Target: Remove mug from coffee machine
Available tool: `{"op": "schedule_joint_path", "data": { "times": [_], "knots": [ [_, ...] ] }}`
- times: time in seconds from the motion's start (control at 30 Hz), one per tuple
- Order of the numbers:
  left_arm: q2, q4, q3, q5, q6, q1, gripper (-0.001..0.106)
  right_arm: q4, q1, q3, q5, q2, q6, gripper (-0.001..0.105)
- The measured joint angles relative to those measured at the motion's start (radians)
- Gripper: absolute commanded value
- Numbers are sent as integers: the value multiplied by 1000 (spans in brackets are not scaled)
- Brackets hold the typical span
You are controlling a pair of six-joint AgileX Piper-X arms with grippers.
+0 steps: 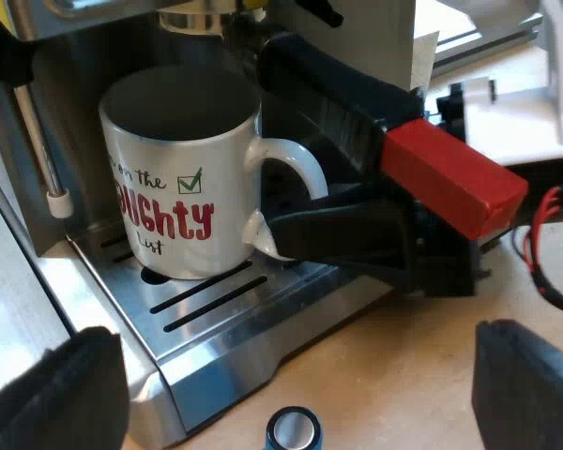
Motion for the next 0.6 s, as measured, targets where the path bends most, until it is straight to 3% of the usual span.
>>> {"op": "schedule_joint_path", "data": {
  "times": [0.13, 0.4, 0.5, 0.57, 0.6],
  "knots": [
    [0, 0, 0, 0, 0, 0, 77, 3, 0, -52, 4, 29, 30, 71],
    [0, 0, 0, 0, 0, 0, 77, 26, 0, -67, 7, 34, 42, 68],
    [0, 0, 0, 0, 0, 0, 77, 50, 0, -67, 18, 34, 39, 47],
    [0, 0, 0, 0, 0, 0, 77, 49, 0, -67, 39, 34, 39, 28],
    [0, 0, 0, 0, 0, 0, 77, 49, 0, -67, 47, 34, 39, 24]
  ]
}}
